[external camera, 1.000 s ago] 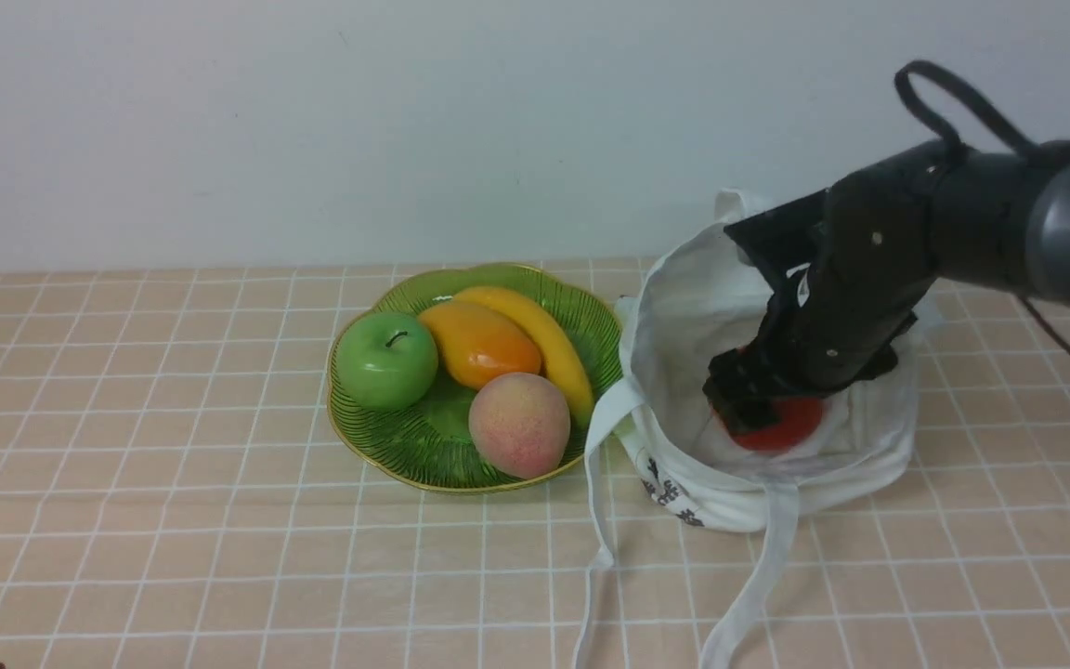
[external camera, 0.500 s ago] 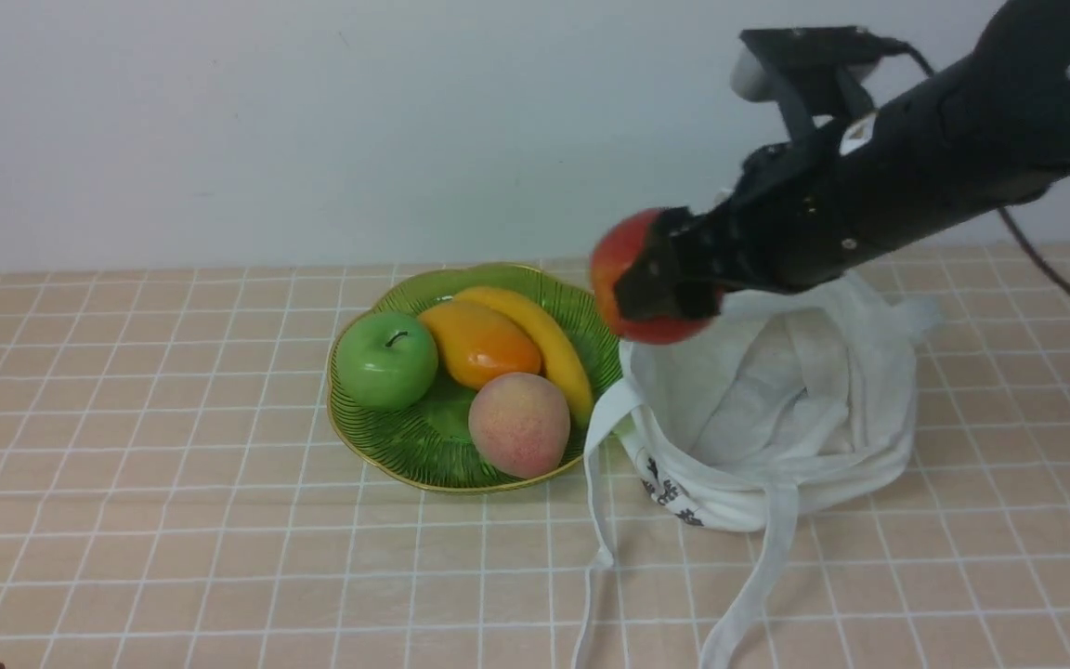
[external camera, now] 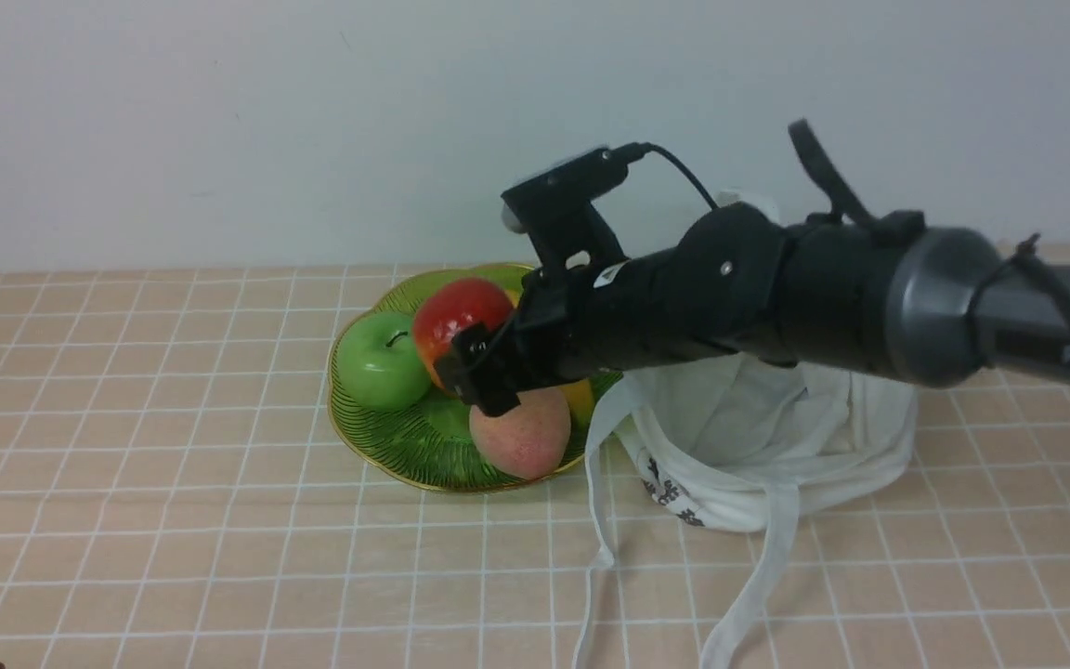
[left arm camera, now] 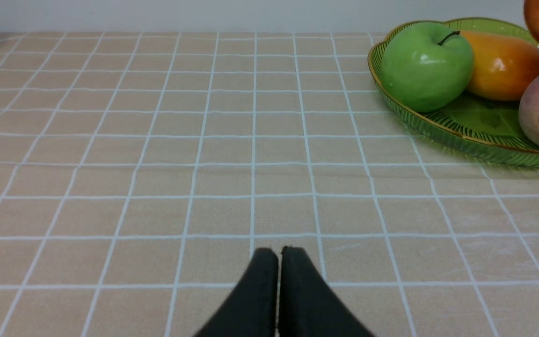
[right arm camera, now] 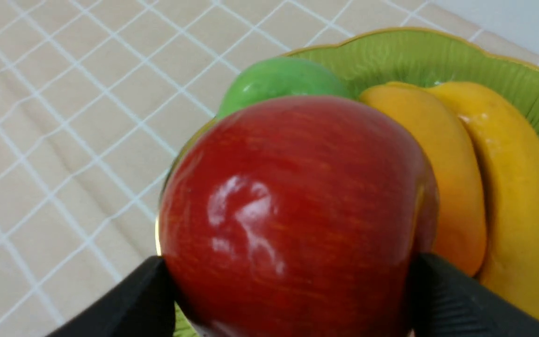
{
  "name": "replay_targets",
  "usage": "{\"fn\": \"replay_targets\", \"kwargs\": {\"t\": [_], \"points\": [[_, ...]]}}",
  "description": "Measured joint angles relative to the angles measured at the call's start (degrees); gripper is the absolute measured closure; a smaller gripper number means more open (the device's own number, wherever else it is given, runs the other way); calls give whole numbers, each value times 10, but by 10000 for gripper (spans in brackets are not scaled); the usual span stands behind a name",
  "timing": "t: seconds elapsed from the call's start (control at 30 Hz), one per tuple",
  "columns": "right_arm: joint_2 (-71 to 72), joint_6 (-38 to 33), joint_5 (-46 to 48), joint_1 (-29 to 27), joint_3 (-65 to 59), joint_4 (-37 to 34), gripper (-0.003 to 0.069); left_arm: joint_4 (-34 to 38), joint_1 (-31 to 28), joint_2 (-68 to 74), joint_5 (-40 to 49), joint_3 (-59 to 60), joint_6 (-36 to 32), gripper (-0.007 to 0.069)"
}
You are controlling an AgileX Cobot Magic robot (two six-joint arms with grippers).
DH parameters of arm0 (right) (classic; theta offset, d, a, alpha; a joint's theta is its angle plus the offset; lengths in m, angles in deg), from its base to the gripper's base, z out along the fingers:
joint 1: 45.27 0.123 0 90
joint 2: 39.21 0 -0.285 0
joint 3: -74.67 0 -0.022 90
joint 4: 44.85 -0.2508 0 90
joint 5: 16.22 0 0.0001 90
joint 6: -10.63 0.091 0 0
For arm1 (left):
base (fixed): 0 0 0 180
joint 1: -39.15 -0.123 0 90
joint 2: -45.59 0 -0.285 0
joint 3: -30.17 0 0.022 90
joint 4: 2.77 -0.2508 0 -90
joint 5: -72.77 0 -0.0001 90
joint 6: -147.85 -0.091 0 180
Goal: Take the fruit out of the bag on the brown coffee tablecloth and place them on the plate.
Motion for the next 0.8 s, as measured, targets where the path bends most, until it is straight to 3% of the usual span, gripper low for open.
{"fn": "replay_targets", "kwargs": {"t": [0.13, 0.23, 0.37, 0.7, 0.8], "points": [[-11, -9, -24, 0, 0, -7, 67, 0, 0, 0, 0, 0, 0, 632], [-12, -12, -29, 0, 0, -8, 2, 0, 0, 0, 0, 0, 0, 632], [-12, -13, -28, 0, 0, -6, -29, 0, 0, 0, 0, 0, 0, 632], [17, -13, 25, -8, 0, 26, -30, 0, 0, 0, 0, 0, 0, 632], [54, -13, 55, -24, 0, 40, 11, 0, 0, 0, 0, 0, 0, 632]]}}
